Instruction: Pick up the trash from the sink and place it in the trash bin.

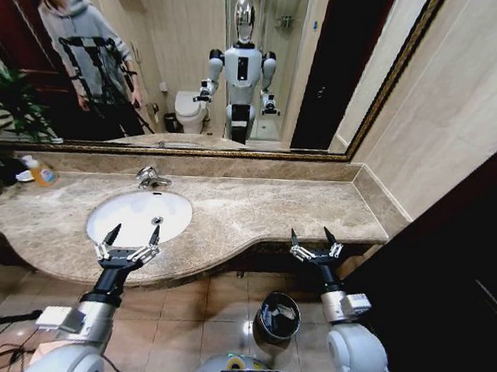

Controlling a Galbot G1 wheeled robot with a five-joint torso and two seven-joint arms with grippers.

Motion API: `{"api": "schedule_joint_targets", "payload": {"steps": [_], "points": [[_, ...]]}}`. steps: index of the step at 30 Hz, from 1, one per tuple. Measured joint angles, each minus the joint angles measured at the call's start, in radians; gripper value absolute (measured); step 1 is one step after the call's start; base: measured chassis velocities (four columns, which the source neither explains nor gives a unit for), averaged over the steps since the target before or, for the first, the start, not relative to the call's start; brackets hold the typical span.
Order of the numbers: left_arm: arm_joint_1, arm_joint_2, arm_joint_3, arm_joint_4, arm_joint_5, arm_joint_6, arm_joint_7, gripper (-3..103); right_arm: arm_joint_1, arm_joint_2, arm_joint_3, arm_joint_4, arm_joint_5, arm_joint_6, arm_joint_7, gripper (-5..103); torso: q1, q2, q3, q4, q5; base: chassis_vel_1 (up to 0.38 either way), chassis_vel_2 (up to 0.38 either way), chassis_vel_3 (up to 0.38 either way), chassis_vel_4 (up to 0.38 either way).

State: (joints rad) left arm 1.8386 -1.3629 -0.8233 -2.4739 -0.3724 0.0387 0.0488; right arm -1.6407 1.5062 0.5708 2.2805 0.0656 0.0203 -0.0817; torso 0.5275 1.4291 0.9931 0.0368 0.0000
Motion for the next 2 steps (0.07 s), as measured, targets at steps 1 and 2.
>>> {"api": "schedule_joint_targets", "payload": {"steps": [1, 2], "points": [[0.0, 0.0, 0.0, 0.0, 0.0, 0.0, 0.0, 100, 0.0, 0.0, 0.0, 0.0, 0.0, 0.0, 0.0, 100, 0.0, 0.0, 0.0, 0.0, 0.0, 0.0, 0.0, 0.0, 0.0], [0.0, 0.0, 0.0, 0.0, 0.0, 0.0, 0.0, 100, 0.0, 0.0, 0.0, 0.0, 0.0, 0.0, 0.0, 100, 0.0, 0.0, 0.0, 0.0, 0.0, 0.0, 0.0, 0.0, 0.0]]}}
